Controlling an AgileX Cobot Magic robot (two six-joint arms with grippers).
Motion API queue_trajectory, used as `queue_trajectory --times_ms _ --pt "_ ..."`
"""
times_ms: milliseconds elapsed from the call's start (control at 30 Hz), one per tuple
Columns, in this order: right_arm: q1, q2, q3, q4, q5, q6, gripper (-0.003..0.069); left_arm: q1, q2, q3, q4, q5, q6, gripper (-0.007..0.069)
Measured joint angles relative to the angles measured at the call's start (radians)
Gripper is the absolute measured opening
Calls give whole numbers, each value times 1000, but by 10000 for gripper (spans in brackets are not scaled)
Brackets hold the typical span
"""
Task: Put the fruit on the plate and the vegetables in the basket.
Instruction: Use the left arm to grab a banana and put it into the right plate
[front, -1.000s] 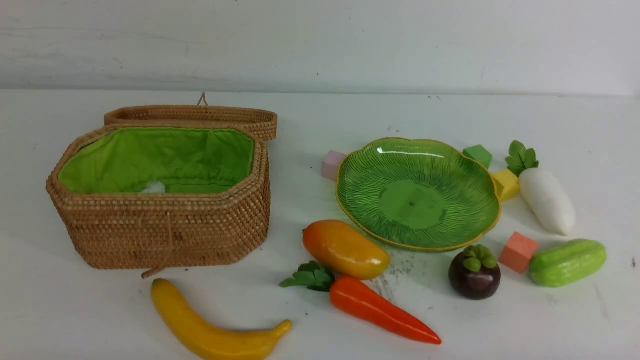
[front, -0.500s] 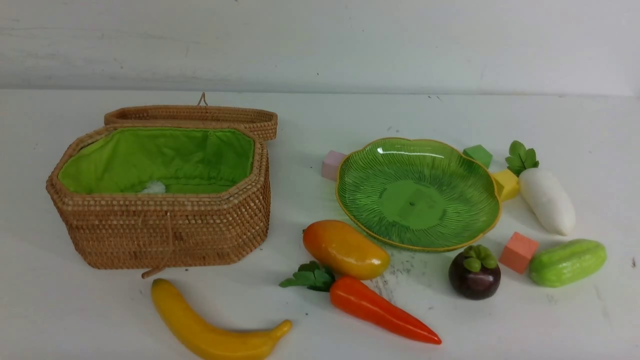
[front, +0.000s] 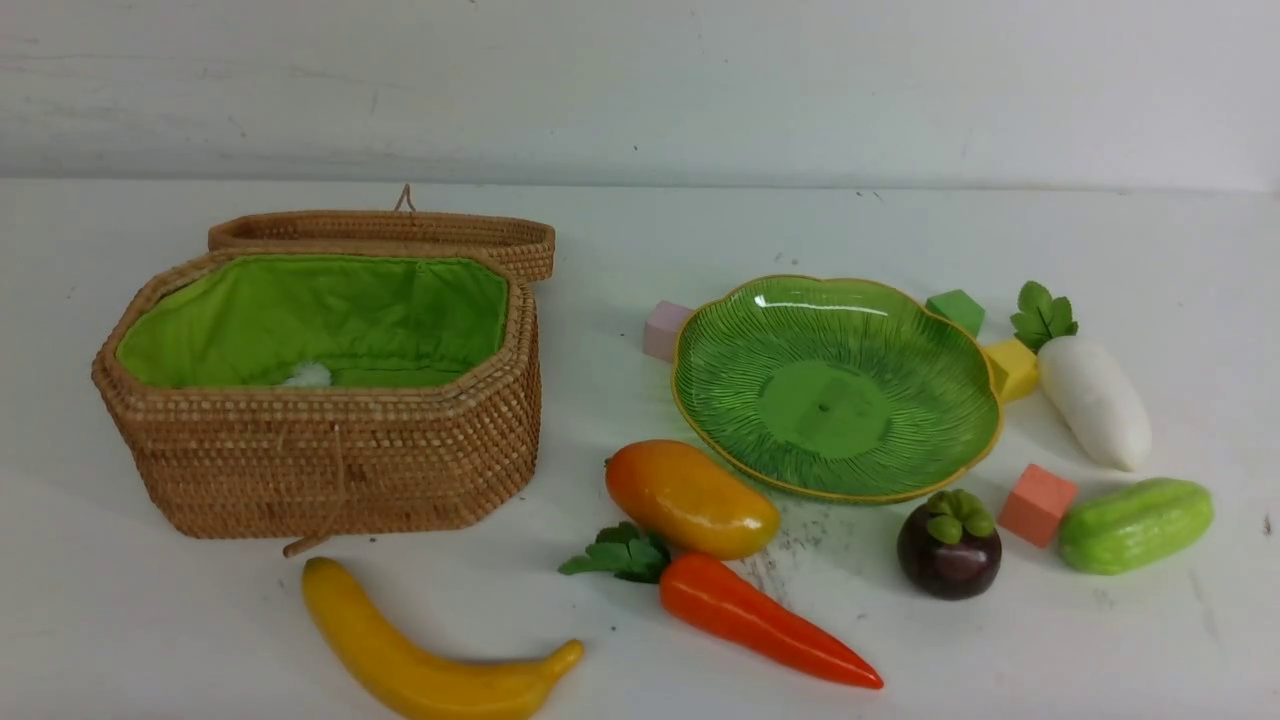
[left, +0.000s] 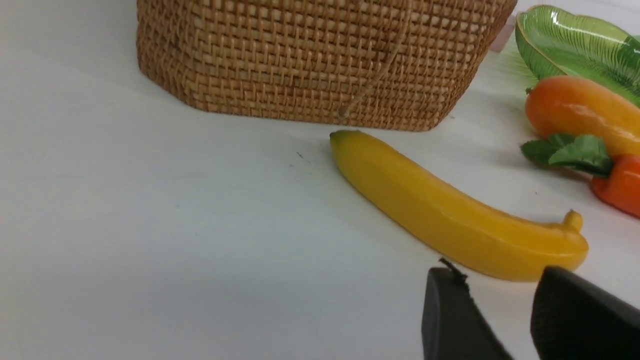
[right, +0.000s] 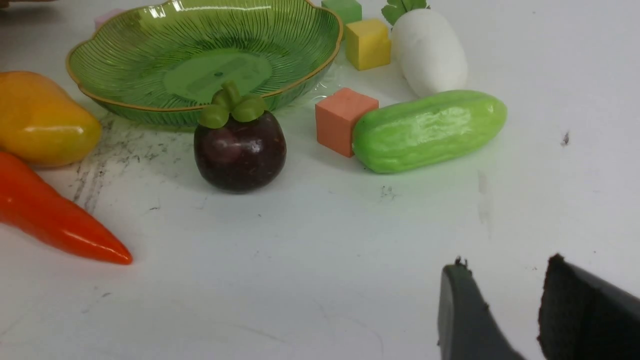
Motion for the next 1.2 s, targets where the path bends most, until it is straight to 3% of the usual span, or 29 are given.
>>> queue_trajectory --times_ms 100,367,633,700,867,1067,1200 --pt "0 0 0 0 0 0 240 0 0 0 -45 -51 -23 239" --pt "0 0 0 0 0 0 240 0 0 0 -470 -164 -155 239" --pt "0 0 0 0 0 0 240 0 0 0 -566 -369 -98 223" --pt "0 0 0 0 0 0 240 0 0 -16 -567 -331 -92 179" --pt "0 0 0 0 0 0 240 0 0 -130 -558 -217 -48 -11" --pt "0 0 0 -8 -16 12 240 0 19 -325 -542 -16 58 -13" --pt "0 0 4 93 -114 128 240 0 133 -439 -528 174 75 -13"
